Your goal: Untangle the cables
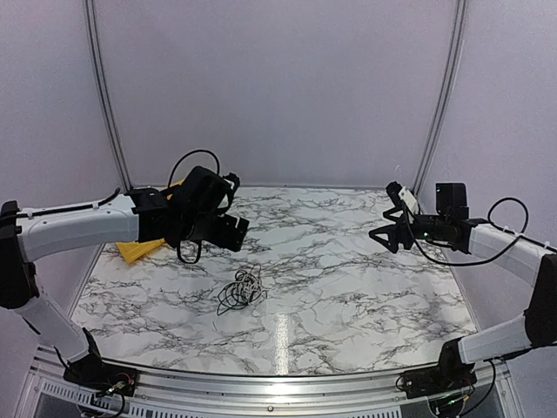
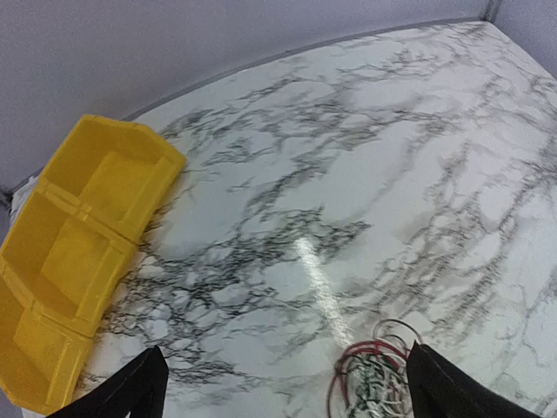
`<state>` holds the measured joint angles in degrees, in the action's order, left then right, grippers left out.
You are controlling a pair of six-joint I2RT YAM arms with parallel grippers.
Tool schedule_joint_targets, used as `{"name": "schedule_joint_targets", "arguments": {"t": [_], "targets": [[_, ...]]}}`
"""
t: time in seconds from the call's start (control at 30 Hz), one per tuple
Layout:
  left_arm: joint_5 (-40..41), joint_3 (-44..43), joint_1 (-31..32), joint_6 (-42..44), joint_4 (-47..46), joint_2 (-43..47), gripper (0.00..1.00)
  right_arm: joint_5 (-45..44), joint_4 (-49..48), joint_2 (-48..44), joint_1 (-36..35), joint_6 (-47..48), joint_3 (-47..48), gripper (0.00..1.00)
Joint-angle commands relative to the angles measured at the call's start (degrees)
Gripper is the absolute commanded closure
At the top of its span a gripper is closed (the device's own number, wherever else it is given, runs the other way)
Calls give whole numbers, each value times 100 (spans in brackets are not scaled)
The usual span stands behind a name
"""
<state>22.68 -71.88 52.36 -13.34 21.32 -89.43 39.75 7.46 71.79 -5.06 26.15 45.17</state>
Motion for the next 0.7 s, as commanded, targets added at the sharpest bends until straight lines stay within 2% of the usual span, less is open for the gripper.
{"name": "schedule_joint_targets", "arguments": {"t": [0.0,0.17,0.23,0.33,0.5,0.67], "targets": [[707,-2,-878,-112,658,-158,1,-46,90,10,-91,131,225,9],[-306,648,-1699,-278,-147,-257,1,-72,71,11,-92,96,215,9],[-362,923,-1802,-171,-493,-390,1,-55,71,26,-89,98,214,9],[-1022,837,-1870,-114,-497,-660,1,-46,75,64,-106,116,222,9],[-2905,983,-1840,-233,-924,-870,1,-57,114,197,-157,144,238,9],[-3987,1038,-1640,-250,-1120,-1061,5,-67,128,254,-225,215,235,9]]}}
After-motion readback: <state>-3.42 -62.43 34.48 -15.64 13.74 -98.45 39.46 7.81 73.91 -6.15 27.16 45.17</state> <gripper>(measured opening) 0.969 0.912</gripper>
